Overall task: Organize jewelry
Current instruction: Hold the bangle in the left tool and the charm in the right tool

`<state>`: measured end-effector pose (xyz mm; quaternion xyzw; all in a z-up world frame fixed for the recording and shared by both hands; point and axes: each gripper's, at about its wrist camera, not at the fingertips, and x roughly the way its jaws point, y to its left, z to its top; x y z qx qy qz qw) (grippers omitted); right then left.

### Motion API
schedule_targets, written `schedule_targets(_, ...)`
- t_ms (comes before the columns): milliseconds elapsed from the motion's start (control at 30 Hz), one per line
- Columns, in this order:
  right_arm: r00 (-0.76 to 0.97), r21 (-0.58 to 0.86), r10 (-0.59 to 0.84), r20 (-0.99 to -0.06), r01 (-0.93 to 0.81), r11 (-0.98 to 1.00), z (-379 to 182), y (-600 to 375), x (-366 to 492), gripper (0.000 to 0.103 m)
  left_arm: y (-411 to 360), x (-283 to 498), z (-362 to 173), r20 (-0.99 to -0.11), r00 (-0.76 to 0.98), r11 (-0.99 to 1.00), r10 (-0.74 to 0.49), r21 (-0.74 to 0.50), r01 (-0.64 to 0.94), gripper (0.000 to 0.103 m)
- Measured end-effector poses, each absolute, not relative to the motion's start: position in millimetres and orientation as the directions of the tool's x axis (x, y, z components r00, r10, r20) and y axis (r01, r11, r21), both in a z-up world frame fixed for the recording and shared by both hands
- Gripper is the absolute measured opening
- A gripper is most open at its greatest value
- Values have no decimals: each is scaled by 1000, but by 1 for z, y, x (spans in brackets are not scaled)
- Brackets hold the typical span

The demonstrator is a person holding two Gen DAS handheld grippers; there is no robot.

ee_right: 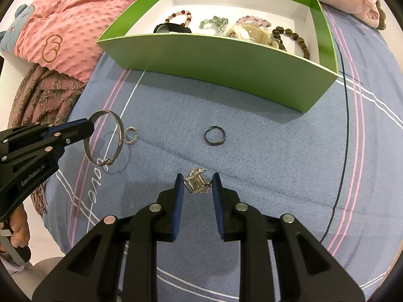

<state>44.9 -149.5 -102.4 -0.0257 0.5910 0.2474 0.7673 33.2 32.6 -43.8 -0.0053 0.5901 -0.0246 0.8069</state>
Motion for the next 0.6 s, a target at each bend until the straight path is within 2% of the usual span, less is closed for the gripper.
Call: schedule_targets(600, 174, 258, 351, -920, -405, 877, -103, -148, 45, 23, 32, 34, -46, -955, 294, 999, -47, -39, 33, 4)
